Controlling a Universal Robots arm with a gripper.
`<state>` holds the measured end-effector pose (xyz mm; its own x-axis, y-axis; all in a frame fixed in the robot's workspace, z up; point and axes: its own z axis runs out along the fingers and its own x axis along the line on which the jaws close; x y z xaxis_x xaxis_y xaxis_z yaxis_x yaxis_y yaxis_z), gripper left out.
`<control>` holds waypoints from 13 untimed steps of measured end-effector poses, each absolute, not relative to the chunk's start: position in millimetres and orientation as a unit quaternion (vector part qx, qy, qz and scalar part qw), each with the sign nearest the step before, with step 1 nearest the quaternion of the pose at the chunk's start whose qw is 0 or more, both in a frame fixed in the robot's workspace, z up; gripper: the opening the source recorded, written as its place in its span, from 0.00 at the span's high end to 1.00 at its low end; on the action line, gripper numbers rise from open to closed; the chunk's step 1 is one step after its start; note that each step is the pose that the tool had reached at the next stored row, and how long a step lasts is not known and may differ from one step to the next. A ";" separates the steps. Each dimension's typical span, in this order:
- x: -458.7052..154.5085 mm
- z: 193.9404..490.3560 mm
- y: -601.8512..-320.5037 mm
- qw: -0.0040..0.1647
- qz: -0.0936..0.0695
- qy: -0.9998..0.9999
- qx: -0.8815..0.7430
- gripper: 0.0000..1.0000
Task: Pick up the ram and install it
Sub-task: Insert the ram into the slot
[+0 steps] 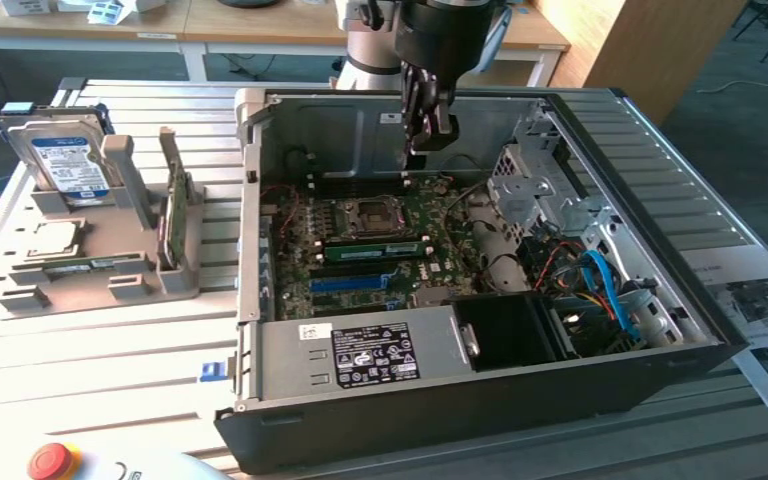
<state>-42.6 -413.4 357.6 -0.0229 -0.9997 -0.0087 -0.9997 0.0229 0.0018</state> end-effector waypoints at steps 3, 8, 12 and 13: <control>-42.6 357.6 -413.4 0.002 0.004 0.715 -0.699 0.89; -42.6 357.6 -413.4 0.002 0.004 0.715 -0.699 0.89; -42.6 357.6 -413.4 0.002 0.004 0.721 -0.693 0.89; -42.6 357.6 -413.4 0.003 0.004 0.723 -0.691 0.89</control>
<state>-42.6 -413.4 357.6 -0.0455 -0.9989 -0.0087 -0.9990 0.0455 0.0019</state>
